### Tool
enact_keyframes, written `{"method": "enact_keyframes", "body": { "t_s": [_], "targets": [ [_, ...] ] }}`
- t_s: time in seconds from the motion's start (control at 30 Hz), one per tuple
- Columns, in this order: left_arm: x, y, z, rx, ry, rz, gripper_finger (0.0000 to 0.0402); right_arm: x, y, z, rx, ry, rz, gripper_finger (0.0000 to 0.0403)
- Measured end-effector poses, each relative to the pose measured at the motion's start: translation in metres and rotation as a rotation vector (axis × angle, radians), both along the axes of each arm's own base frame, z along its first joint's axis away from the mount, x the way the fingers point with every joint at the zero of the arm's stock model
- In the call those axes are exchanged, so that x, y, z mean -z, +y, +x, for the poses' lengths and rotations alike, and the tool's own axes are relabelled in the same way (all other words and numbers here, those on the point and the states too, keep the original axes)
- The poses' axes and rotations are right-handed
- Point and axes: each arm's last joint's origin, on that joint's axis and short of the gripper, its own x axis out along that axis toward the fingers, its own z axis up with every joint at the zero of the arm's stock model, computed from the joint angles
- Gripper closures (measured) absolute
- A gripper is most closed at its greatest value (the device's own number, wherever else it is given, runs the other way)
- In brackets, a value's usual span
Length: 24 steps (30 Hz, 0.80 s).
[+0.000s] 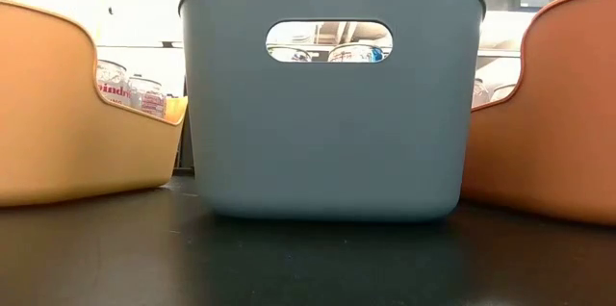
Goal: Sort soda cans
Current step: Put the blue-white soda can into the orange bin
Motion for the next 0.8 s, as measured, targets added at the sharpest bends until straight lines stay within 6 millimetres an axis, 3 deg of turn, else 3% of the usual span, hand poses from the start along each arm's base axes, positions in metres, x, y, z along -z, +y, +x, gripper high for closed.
{"method": "enact_keyframes", "body": {
  "t_s": [0.33, 0.8],
  "targets": [
    [0.022, -0.018, 0.005, 0.014, 0.007, 0.030, 0.0049, 0.000, 0.000, 0.000, 0.002, 0.000, 0.007, 0.0398],
    [0.052, -0.035, -0.003, 0.144, 0.052, 0.098, 0.0049, 0.000, 0.000, 0.000, 0.002, -0.003, 0.010, 0.0398]
  ]
}}
